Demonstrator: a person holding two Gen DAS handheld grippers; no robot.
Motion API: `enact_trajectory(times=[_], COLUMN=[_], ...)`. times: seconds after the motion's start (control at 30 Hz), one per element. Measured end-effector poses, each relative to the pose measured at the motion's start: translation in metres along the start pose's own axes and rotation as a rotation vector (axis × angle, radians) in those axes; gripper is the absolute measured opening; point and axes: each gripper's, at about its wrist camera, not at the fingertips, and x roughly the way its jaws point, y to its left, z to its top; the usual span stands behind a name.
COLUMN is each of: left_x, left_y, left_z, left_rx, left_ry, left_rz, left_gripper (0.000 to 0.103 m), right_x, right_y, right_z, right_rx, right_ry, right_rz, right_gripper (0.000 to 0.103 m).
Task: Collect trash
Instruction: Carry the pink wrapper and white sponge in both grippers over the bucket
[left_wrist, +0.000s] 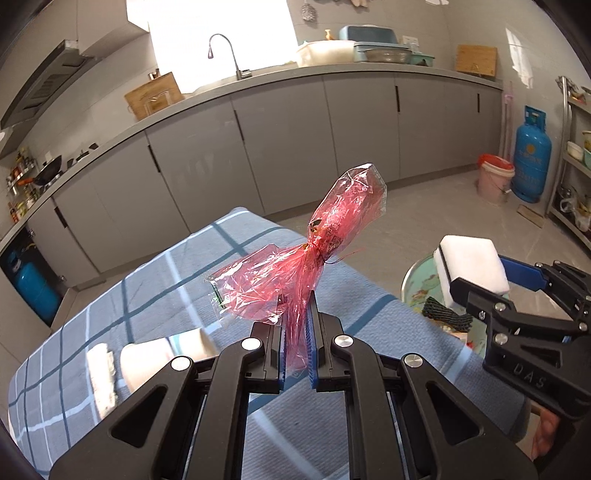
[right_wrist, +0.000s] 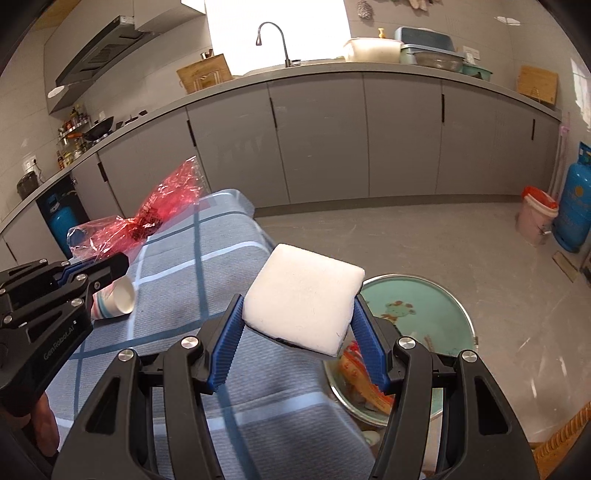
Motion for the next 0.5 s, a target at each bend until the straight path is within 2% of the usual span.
enact_trajectory(times=[0.5], left_x=[0.024], left_y=[-0.066], left_z=[0.021], left_rx=[0.057], left_ry=[-0.013], left_rz=[-0.126], left_gripper=[0.010], right_x=[0.007], right_y=[-0.078], right_z=[-0.007], right_rx=[0.057], right_ry=[0.016], right_rz=[-0.130], right_gripper=[0.059])
